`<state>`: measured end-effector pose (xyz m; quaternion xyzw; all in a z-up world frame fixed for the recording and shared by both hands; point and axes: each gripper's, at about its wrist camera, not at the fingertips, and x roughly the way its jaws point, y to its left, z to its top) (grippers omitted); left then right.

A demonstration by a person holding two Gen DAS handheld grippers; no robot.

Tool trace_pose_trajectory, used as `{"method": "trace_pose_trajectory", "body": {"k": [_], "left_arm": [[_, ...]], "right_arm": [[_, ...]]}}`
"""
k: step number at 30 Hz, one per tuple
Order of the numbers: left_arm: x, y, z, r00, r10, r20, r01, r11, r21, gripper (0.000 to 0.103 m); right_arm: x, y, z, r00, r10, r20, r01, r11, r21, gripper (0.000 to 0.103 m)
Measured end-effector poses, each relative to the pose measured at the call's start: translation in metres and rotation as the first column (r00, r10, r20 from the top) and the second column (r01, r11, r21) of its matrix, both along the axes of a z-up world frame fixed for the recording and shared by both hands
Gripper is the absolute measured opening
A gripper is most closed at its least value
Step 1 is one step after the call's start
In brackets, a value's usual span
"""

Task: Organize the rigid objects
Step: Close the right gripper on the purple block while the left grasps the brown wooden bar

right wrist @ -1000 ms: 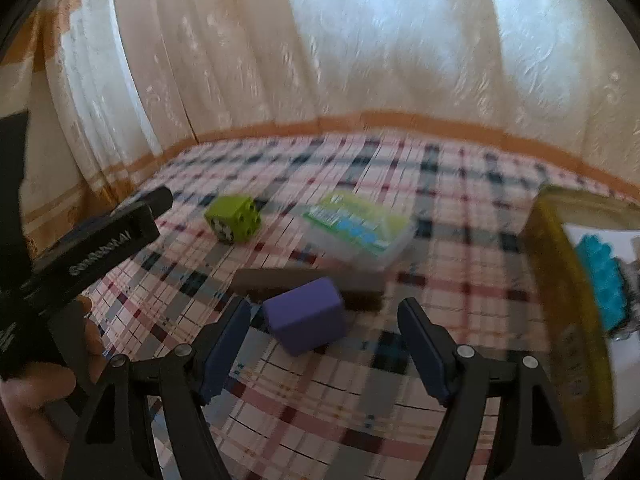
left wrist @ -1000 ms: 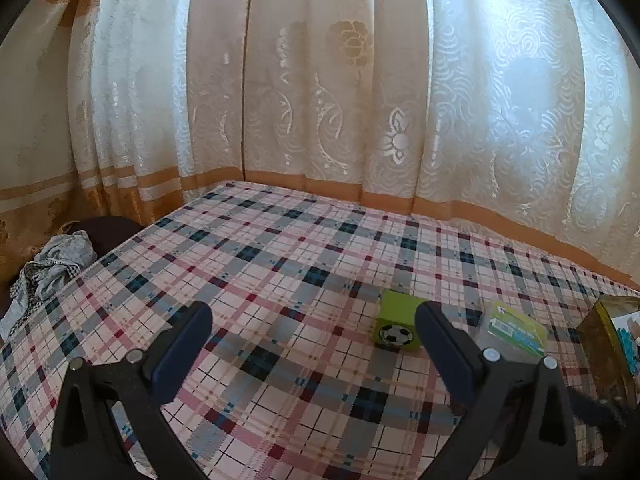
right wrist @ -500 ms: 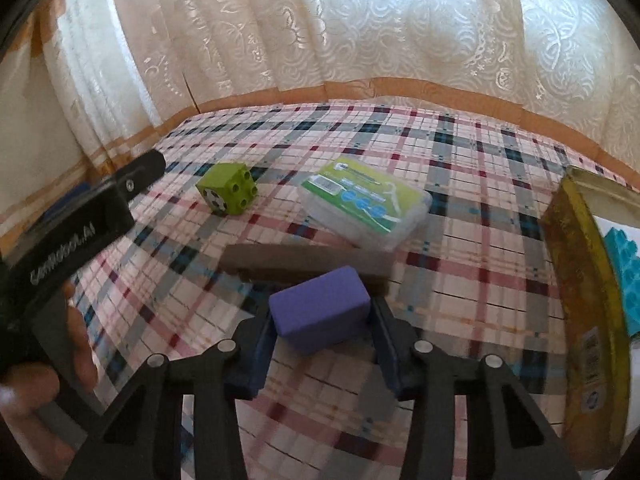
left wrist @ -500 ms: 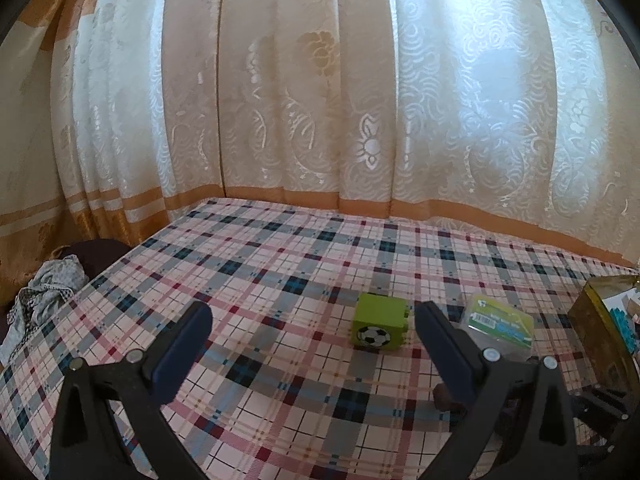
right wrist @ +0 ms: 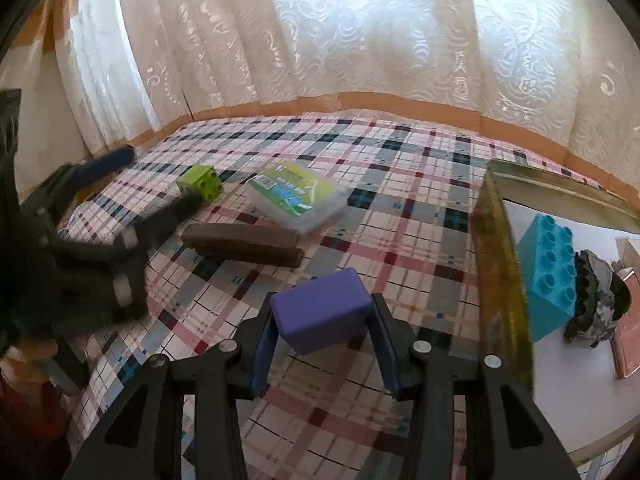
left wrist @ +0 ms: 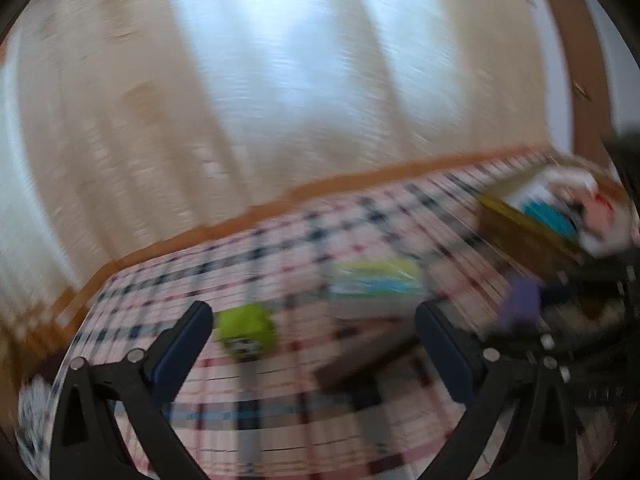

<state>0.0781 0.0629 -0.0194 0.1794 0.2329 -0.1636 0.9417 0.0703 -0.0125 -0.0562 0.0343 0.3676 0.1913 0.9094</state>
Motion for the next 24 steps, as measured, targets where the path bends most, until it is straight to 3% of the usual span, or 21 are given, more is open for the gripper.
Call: {"method": "trace_pose_trajectory", "body": {"k": [5,10,14,17,21,23,24], "left_arm": [[0.006,-0.025,-0.013,0.990,-0.097,-0.098,0.105,0.991,0.088,0.084],[0.010,-0.042,-0.030,0.966,-0.160,-0.205,0.190,0.972,0.138,0.081],[0.010,-0.049,-0.036,0.960,-0.162,-0.227,0.204,0.963,0.175,0.078],[0.018,-0.041,-0.035,0.954,-0.142,-0.263,0.180,0.975,0.127,0.078],[0.037,-0.021,-0.037,0.918,-0.095,-0.385,0.091,0.995,-0.028,0.073],[0.037,-0.018,-0.038,0.910,-0.101,-0.401,0.081,0.994,-0.066,0.042],[0.035,-0.017,-0.037,0.908,-0.106,-0.405,0.075,0.993,-0.092,0.035]], "right_arm": [[-0.004,0.001,0.002,1.000,0.004,0.019,-0.004,1.000,-0.009,0.046],[-0.003,0.001,0.002,1.000,0.009,0.023,-0.009,1.000,-0.007,0.046],[-0.005,0.000,0.004,0.999,0.004,0.039,-0.003,1.000,-0.018,0.046],[-0.005,0.000,0.004,0.999,0.005,0.039,-0.004,1.000,-0.018,0.046],[-0.004,-0.001,0.004,0.999,0.003,0.039,-0.002,1.000,-0.014,0.047],[-0.004,-0.002,0.004,0.999,0.002,0.038,-0.002,1.000,-0.012,0.046],[-0.005,-0.002,0.004,0.999,0.002,0.040,-0.002,1.000,-0.011,0.046]]}}
